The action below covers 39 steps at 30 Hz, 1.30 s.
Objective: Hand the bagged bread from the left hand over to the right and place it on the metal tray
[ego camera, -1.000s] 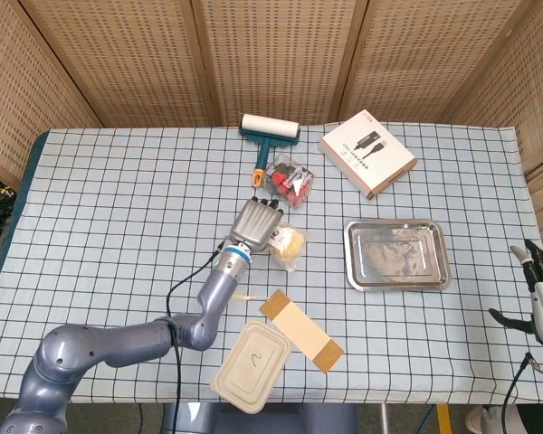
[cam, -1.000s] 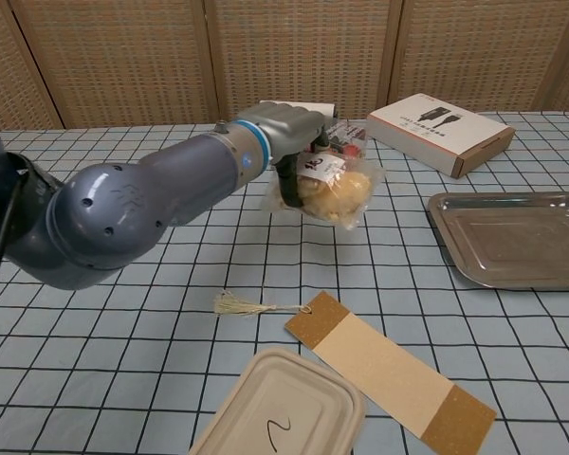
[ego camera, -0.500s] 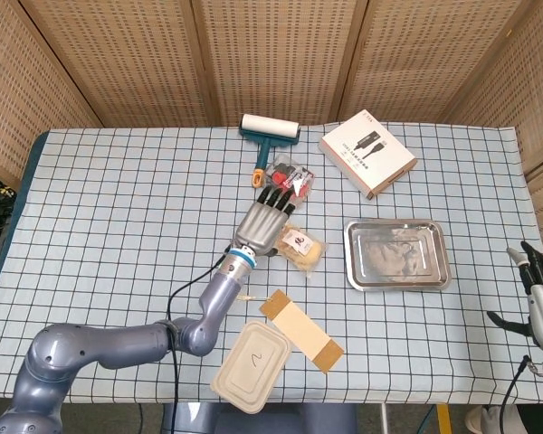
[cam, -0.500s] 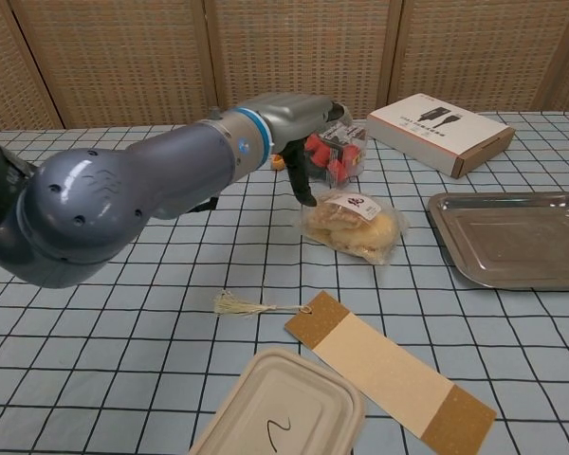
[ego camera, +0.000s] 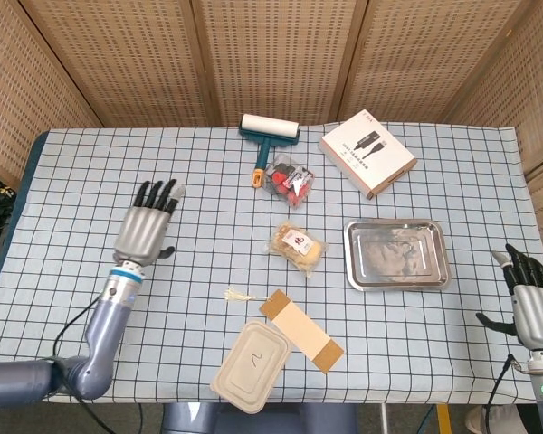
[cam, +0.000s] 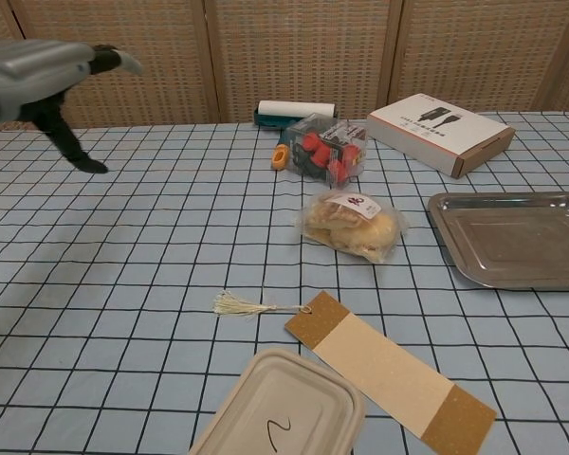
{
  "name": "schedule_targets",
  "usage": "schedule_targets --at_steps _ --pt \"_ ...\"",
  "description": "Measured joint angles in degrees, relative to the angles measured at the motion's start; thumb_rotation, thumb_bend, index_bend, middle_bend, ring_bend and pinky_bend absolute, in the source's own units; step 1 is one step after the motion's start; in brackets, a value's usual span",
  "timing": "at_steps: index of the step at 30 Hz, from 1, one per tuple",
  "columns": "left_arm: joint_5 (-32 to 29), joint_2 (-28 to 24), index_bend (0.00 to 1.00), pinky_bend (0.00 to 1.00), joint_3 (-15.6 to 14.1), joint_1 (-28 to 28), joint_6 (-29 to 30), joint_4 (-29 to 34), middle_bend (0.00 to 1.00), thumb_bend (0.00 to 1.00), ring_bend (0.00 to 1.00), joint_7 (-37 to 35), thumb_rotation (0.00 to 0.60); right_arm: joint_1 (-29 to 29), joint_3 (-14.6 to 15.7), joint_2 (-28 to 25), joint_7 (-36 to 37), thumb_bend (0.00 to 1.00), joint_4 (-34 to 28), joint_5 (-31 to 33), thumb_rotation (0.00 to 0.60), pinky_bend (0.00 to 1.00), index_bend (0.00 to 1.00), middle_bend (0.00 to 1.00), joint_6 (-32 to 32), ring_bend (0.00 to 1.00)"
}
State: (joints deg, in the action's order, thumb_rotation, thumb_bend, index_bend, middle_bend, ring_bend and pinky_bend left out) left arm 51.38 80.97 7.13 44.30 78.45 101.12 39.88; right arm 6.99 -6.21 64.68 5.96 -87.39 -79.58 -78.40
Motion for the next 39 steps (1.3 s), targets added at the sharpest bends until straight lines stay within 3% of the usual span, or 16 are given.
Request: schedule_targets --at_steps 10,16,22,29,34,39 --pt "13.6 -7.5 0.00 0.00 -10.3 -15.3 14.6 2.1 0.00 0.00 0.00 -7.4 0.600 0.0 -0.8 0.2 -0.7 0.07 -0.2 0.6 0.600 0.08 0.11 0.00 -1.0 0.00" --pt "16.7 -9.9 0.00 0.00 -13.5 -22.4 17.1 -0.4 0.00 0.00 0.00 -15.3 0.600 1.3 -2.0 0.2 -1.5 0.07 -2.7 -0.2 0.600 0.08 0.09 0.00 -1.4 0.00" --pt "18.9 -12.8 0.00 0.00 -13.1 -25.5 16.9 -2.2 0.00 0.00 0.00 -23.2 0.600 8.2 -4.0 1.6 -7.9 0.06 -10.3 -1.8 0.600 0.01 0.04 0.00 4.7 0.00" --pt "20.0 -14.6 0.00 0.00 -11.4 -27.1 14.1 -2.7 0.00 0.00 0.00 -26.2 0.600 21.2 -7.8 8.4 -17.1 0.06 -15.5 8.8 0.600 0.00 0.02 0.00 20.3 0.00" --pt "20.5 -15.1 0.00 0.00 -10.3 -27.8 12.6 -2.8 0.00 0.00 0.00 -27.5 0.600 29.3 -10.2 17.9 -25.5 0.06 -13.4 18.1 0.600 0.00 0.01 0.00 23.4 0.00" --pt "20.9 -15.6 0.00 0.00 -9.0 -28.4 10.5 -3.1 0.00 0.00 0.00 -28.9 0.600 37.5 -12.3 28.9 -31.3 0.06 -3.7 29.6 0.600 0.00 0.00 0.00 25.5 0.00"
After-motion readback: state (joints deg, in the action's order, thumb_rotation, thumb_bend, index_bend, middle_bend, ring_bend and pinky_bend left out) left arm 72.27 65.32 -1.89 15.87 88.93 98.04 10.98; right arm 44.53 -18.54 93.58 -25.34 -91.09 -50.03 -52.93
